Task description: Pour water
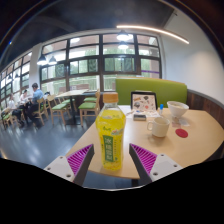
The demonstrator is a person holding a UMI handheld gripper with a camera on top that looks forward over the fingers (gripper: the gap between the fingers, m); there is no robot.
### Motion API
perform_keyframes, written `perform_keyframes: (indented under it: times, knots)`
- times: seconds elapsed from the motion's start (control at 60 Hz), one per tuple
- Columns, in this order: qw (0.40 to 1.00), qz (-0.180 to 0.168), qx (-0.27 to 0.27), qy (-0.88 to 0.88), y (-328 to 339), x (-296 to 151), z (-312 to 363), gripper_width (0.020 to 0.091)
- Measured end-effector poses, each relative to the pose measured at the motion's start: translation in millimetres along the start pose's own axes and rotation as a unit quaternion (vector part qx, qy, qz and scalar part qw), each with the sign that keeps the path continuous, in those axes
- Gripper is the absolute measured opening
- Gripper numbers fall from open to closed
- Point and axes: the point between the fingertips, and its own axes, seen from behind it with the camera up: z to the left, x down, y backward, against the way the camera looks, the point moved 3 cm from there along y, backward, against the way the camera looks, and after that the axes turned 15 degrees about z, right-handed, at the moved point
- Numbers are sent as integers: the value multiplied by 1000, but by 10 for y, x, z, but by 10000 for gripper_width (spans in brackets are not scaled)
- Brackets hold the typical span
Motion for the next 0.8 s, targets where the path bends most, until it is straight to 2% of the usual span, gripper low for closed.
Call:
perform_keyframes:
  times: [0.217, 0.283, 0.383, 0.4, 0.45, 0.483, 0.667, 0.8]
  knots:
    - [996, -14, 91, 3, -425, -254, 9, 799]
    - [995, -6, 103, 0, -611, -268, -43, 447]
    - [993, -33, 112, 10, -686, -337, -44, 425]
    - [993, -35, 114, 13, -687, -345, -34, 391]
    - [992, -40, 118, 23, -701, -361, -12, 387]
    - [991, -42, 119, 32, -718, -378, -1, 333]
    - [992, -42, 109, 48, -897, -468, -82, 332]
    - [997, -40, 64, 0, -993, -641, -125, 333]
